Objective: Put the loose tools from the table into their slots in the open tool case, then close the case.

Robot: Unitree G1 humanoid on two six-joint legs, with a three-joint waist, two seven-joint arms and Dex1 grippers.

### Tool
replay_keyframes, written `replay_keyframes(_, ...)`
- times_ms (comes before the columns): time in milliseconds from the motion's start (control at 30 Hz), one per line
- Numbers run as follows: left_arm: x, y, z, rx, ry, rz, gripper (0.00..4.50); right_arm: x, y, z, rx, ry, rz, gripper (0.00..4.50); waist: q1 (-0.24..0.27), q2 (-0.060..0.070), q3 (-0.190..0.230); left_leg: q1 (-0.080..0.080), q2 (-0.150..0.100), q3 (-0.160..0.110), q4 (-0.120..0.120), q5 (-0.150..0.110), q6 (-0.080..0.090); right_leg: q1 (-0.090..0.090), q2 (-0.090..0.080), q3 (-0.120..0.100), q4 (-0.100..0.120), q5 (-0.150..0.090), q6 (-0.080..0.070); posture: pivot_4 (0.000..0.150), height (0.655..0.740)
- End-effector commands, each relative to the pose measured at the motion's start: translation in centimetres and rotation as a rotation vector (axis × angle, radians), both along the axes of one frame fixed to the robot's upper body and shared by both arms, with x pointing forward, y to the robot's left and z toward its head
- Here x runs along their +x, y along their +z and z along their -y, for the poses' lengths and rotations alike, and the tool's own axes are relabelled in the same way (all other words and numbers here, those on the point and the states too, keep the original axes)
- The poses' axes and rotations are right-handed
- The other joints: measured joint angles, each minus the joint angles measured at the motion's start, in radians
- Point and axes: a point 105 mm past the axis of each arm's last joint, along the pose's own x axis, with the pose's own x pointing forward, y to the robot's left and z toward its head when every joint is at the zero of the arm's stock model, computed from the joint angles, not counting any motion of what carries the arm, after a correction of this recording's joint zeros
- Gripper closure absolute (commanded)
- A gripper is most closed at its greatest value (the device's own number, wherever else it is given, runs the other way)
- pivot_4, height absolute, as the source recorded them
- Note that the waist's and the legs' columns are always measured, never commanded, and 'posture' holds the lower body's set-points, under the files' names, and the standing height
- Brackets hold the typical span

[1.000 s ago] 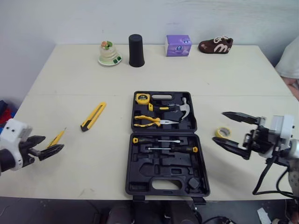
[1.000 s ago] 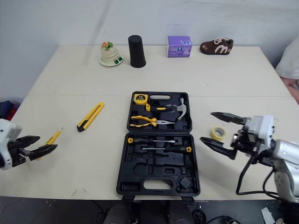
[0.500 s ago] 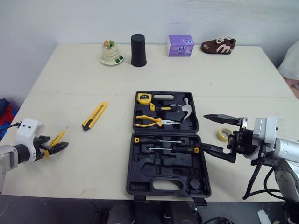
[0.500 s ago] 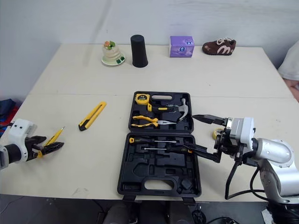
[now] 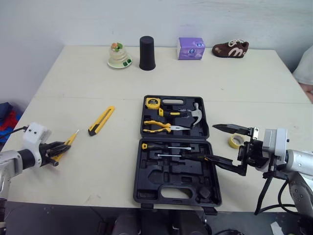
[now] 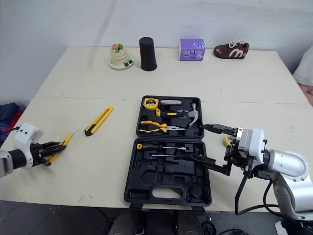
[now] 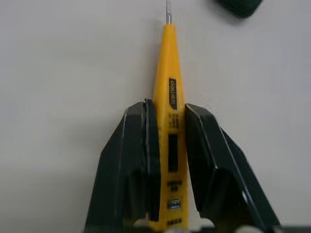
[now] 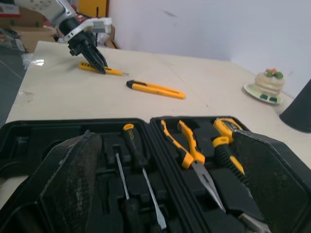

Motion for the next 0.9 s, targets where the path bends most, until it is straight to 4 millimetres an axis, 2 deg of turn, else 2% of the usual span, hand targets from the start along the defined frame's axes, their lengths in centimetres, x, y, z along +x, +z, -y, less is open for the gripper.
replay_keyframes(33,-0.2,4.8,4.1,0.077,-0.253,0.165,4.07,-0.6,2.1,1.2,-0.008,-0.058,0.079,0.00,-0.001,-0.003,0.000,-0.001,0.000,-0.001,0.000,0.000,0.000,0.000,0.000,0.000,0.000,0.000,0.000,0.150,0.7400)
replay_keyframes(167,-1.1,6.9,9.8,0.120,-0.571,0.230,4.07,-1.6,0.7,2.3,-0.080,-0.063,0.015,0.00,0.000,-0.003,0.000,0.000,0.000,0.000,-0.001,0.000,-0.001,0.000,0.000,0.000,-0.001,0.000,0.000,0.150,0.7400)
replay_keyframes(300,-1.0,6.9,13.7,0.295,-0.824,0.231,4.07,-1.7,0.2,2.8,-0.101,-0.083,-0.007,0.00,-0.002,-0.003,0.000,0.000,-0.001,0.001,0.001,0.000,0.000,0.001,0.002,0.001,0.000,0.000,0.001,0.150,0.7400)
replay_keyframes(367,-1.3,7.2,17.5,0.262,-0.969,0.216,4.07,-1.8,0.0,3.0,-0.108,-0.092,-0.016,0.00,-0.004,-0.003,0.000,0.001,0.000,0.002,0.002,0.000,0.000,0.001,0.004,0.002,0.000,0.001,0.002,0.150,0.7400)
replay_keyframes(433,-1.7,7.0,19.8,0.262,-1.045,0.164,4.07,-1.8,-0.1,3.0,-0.114,-0.100,-0.024,0.00,-0.002,-0.003,0.000,0.000,0.000,0.002,0.004,0.000,0.000,0.001,0.011,0.003,0.000,0.001,0.002,0.150,0.7400)
replay_keyframes(633,-1.7,5.3,22.9,0.376,-1.099,0.018,4.07,-2.0,-0.7,2.8,-0.115,-0.123,-0.037,0.00,-0.004,-0.003,0.000,-0.002,0.003,0.004,0.013,0.000,-0.008,0.000,0.022,0.009,0.001,0.001,0.003,0.150,0.7400)
replay_keyframes(900,-1.6,2.8,26.1,0.427,-1.114,-0.050,4.07,-3.2,-0.8,2.5,-0.099,-0.175,-0.037,0.00,0.000,-0.003,0.000,-0.002,0.003,0.002,0.015,0.001,-0.008,0.000,0.023,0.010,0.002,0.000,0.003,0.150,0.7400)
